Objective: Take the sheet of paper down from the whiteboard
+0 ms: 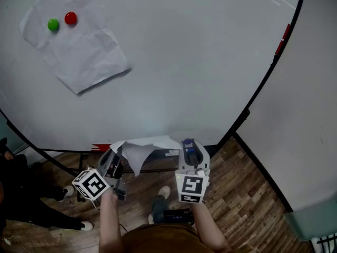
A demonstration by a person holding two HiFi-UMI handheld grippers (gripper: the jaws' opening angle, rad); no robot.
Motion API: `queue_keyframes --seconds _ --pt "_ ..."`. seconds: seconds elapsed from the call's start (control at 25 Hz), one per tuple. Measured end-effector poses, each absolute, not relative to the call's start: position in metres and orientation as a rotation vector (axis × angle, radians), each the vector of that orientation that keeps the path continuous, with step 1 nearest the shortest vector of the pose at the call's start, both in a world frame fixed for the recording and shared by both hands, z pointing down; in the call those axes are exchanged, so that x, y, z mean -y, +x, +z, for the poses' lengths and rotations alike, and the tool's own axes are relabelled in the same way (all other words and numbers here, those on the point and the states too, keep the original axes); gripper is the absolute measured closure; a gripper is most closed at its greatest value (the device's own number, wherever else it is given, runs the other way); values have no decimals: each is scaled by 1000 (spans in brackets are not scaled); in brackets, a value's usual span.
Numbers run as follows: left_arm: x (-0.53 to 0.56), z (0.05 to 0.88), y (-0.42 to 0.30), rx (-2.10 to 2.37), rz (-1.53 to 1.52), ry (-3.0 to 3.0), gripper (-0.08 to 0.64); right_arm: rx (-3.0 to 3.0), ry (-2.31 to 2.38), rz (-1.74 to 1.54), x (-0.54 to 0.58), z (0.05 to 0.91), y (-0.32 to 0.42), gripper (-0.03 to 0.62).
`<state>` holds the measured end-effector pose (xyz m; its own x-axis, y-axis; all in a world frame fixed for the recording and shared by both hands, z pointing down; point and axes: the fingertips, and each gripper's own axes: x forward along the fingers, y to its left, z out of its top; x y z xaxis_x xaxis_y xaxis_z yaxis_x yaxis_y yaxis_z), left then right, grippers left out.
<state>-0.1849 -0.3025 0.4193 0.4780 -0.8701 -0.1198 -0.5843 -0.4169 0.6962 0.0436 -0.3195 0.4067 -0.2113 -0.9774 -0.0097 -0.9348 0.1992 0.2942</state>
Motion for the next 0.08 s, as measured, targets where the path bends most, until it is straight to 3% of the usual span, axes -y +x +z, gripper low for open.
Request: queue_keyframes --seconds 0.08 --pt "303 419 -186 1198 -642 2145 535 2288 1843 -356 319 407 42 456"
